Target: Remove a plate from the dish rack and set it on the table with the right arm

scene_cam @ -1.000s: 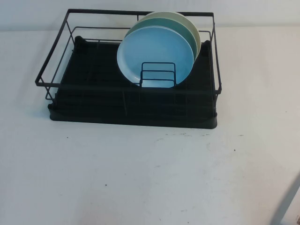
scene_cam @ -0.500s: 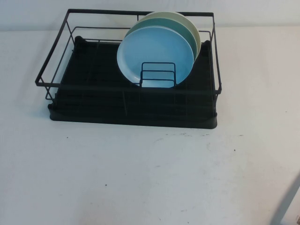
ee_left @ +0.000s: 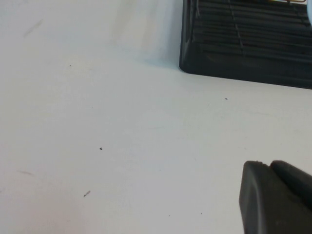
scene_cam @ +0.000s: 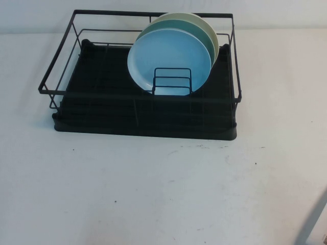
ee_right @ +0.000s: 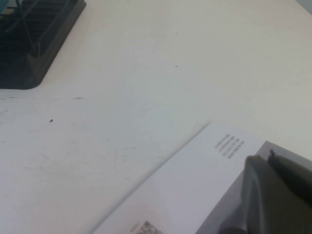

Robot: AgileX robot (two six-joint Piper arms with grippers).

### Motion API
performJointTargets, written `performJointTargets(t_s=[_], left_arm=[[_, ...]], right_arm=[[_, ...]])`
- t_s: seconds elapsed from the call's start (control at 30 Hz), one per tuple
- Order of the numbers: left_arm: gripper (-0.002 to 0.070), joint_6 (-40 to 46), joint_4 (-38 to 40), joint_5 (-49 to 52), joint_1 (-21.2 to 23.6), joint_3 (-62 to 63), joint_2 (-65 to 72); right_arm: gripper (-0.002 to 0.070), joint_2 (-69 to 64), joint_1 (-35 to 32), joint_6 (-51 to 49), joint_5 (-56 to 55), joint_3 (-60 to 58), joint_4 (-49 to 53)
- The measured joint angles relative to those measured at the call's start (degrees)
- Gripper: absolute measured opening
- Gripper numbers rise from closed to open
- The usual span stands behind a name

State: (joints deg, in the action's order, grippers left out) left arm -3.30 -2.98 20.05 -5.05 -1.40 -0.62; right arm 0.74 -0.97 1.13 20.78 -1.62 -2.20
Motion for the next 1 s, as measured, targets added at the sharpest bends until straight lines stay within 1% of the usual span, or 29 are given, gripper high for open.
performJointTargets(t_s=[0.33, 0.4, 0.5, 0.6, 0.73, 0.87, 1.0], left_arm=[[-0.0006, 0.0, 0.0, 0.0, 0.0, 0.0, 0.0], [-0.0006, 0.0, 0.0, 0.0, 0.0, 0.0, 0.0], [-0.0006, 0.0, 0.0, 0.0, 0.0, 0.0, 0.0], [-0.0006, 0.0, 0.0, 0.0, 0.0, 0.0, 0.0], [-0.0006, 0.0, 0.0, 0.0, 0.0, 0.0, 0.0], [-0.0006, 0.0, 0.0, 0.0, 0.0, 0.0, 0.0], [-0.0006, 0.0, 0.0, 0.0, 0.0, 0.0, 0.0]], right_arm=[[-0.0018, 0.0, 0.0, 0.0, 0.0, 0.0, 0.0], [-0.0018, 0.0, 0.0, 0.0, -0.35, 0.0, -1.57], [-0.0018, 0.0, 0.0, 0.0, -2.2, -0.11, -8.01], [-0.0018, 0.0, 0.0, 0.0, -5.41, -0.11, -17.85], [-0.0018, 0.0, 0.0, -0.1, -9.02, -0.11, -33.5], [-0.0018, 0.0, 0.0, -0.1, -11.18, -0.11, -39.47], [-0.0018, 0.0, 0.0, -0.1, -10.9, 0.01, -44.82]])
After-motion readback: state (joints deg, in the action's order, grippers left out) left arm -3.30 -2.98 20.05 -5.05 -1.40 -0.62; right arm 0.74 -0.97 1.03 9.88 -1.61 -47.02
